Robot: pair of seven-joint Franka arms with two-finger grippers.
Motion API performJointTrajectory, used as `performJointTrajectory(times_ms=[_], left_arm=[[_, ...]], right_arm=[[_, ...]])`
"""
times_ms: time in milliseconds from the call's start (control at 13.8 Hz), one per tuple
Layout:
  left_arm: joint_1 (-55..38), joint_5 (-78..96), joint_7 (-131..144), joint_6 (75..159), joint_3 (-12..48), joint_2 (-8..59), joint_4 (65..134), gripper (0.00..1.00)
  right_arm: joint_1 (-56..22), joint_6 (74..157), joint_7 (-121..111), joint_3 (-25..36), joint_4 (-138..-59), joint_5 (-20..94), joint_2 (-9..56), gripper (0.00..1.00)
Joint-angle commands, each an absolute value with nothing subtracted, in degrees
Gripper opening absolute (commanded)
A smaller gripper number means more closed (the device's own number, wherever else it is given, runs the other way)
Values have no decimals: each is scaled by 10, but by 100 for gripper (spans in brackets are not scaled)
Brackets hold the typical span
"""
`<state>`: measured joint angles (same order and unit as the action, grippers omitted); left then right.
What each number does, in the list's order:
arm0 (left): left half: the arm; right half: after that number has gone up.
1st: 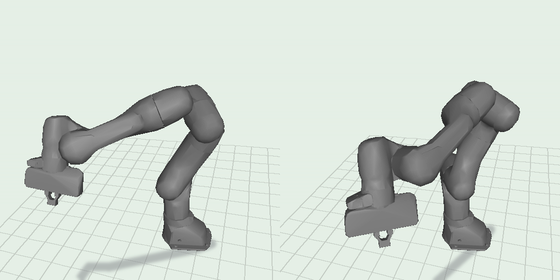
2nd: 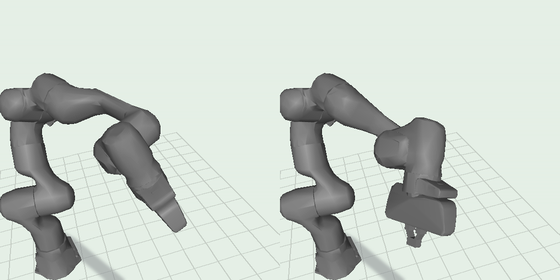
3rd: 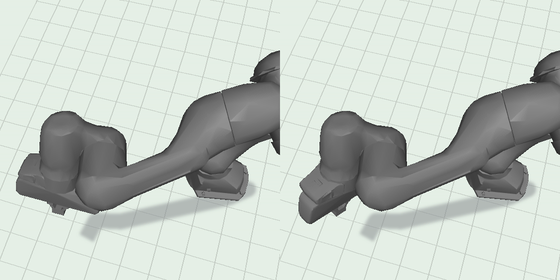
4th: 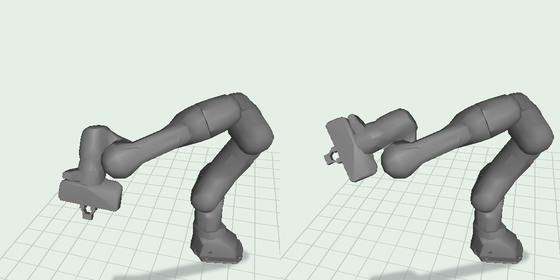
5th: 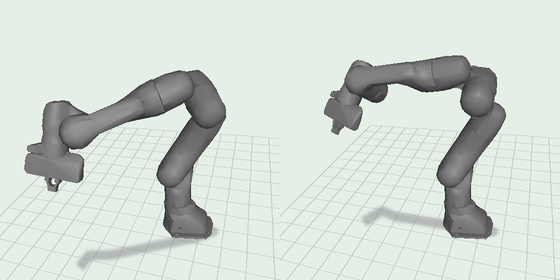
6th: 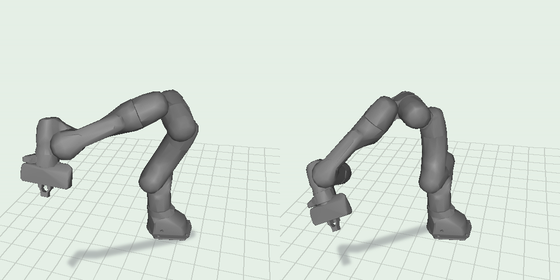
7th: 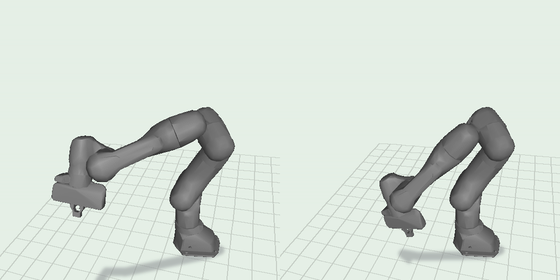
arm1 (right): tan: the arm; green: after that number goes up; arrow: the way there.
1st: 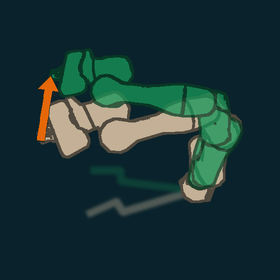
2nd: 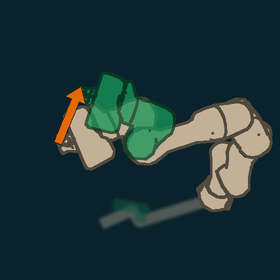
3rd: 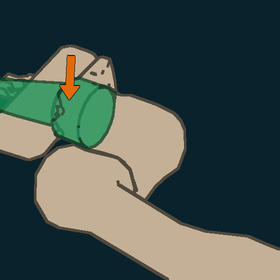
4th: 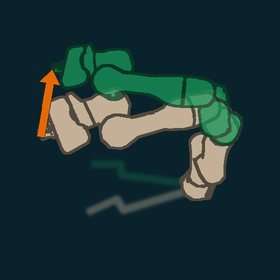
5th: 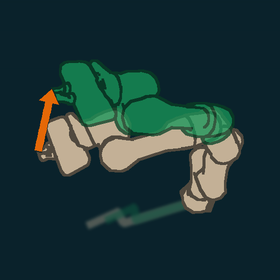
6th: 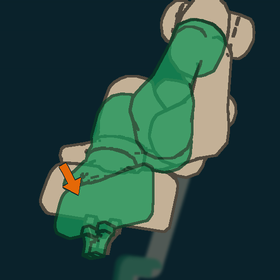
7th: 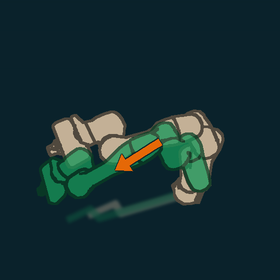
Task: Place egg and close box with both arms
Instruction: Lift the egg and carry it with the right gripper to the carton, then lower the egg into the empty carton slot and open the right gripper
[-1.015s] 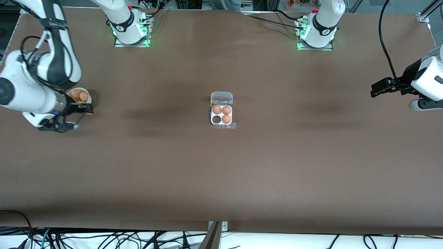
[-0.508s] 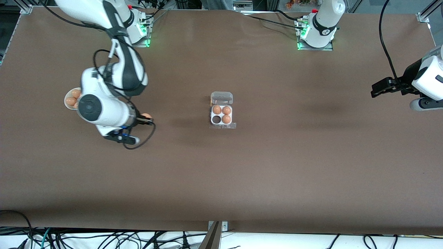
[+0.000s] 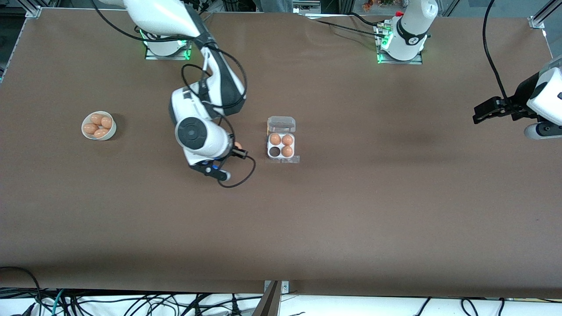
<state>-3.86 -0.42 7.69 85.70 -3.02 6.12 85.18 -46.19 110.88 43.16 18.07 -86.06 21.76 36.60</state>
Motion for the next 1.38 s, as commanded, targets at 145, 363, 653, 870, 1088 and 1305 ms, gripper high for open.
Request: performJointTrajectory(times_ms=[145,363,653,870,1088,1305], left_arm=[[-41,-5,68,851,-32,68,836,100],[-41,-5,67,851,-32,69,836,100],[-41,-5,67,851,-32,69,836,100],[-41,-5,68,851,-32,69,836,100],[-43,-5,73,851,-31,69,836,100],[-50,-4,74,850,-31,69,836,100]], right_arm=[[-467,1139,523,124,-811,228,399,32],[-467,1175,557,105,-791,228,425,32],[-471,1213,558,103,-780,228,451,32],[-471,1212,568,98,-780,229,452,32],[-471,1208,575,98,-780,229,453,32],[-470,1202,575,98,-781,229,453,33]])
